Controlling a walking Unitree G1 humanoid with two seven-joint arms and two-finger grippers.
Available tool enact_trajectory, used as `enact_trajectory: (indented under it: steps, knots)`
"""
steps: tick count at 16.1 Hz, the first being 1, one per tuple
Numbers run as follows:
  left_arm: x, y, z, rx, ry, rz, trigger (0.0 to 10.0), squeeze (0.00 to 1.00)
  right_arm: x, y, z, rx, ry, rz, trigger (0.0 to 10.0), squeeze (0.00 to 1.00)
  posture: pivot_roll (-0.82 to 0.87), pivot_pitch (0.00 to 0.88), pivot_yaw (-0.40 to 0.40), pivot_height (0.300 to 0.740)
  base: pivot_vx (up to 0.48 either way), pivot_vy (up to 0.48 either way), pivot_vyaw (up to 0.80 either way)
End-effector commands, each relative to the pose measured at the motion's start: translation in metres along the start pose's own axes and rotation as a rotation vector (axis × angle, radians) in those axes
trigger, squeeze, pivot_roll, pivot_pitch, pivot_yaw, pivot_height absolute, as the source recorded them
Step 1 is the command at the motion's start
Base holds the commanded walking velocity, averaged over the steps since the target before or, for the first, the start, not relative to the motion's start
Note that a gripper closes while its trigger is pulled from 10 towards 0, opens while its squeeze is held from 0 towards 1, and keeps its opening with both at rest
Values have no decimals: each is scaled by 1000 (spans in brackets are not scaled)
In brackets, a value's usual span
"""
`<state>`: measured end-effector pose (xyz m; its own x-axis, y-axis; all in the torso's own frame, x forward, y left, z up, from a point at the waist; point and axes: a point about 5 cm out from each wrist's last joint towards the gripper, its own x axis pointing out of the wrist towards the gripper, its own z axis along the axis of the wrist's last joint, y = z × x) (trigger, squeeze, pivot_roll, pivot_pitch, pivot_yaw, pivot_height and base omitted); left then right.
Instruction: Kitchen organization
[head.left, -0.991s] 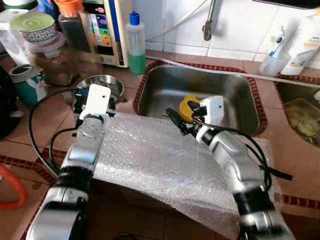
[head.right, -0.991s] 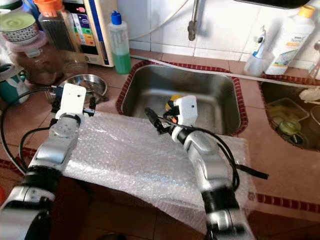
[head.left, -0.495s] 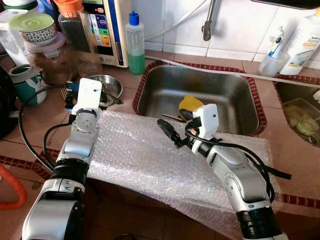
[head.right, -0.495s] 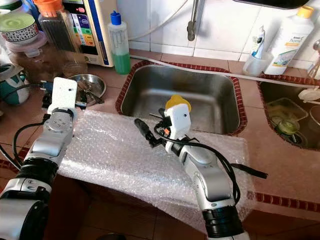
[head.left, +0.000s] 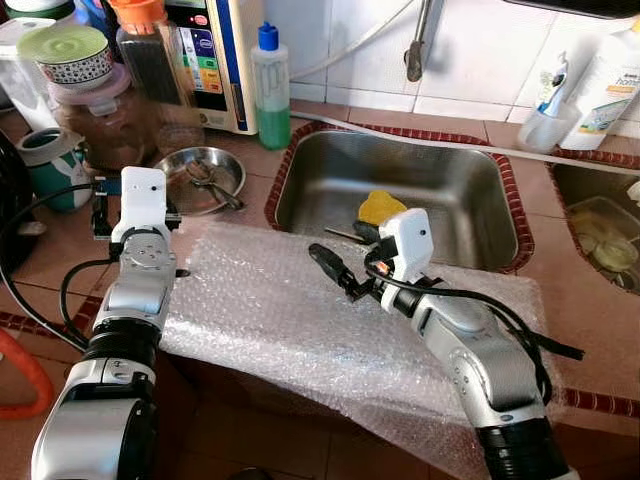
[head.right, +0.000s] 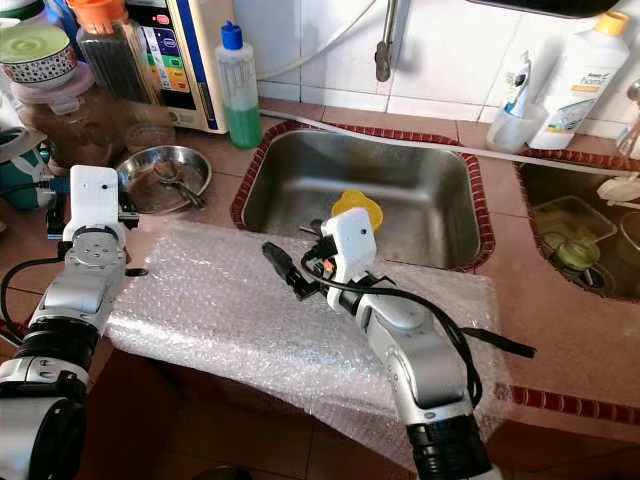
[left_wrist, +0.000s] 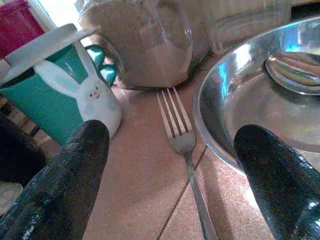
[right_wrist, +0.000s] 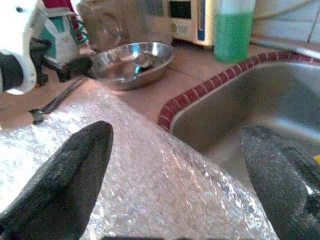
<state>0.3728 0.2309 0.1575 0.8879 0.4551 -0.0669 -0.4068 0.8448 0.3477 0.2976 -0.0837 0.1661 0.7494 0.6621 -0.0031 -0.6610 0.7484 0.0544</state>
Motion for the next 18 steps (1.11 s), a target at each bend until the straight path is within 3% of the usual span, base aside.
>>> enact_trajectory:
  steps: [1,4,9,13,18]
  knots:
    - [-2,1,-16,-9,76,6,10000,0,-2,5,5,-6,-13,33,10000,0,42,89,16,740,0,0,0]
    - [-1,4,-16,-34,78,30,10000,0,-4,6,4,-16,-6,45,10000,0,41,89,14,740,0,0,0]
    - [1,7,4,-30,-7,41,10000,0,-3,4,6,-16,-11,31,10000,0,45,87,18,740,0,0,0]
    - [0,11,4,-22,-7,52,10000,0,-3,4,6,-19,-11,24,10000,0,46,88,18,740,0,0,0]
    - [-8,26,-3,-11,32,89,10000,0,-2,3,5,-19,-12,23,10000,0,68,92,16,740,0,0,0]
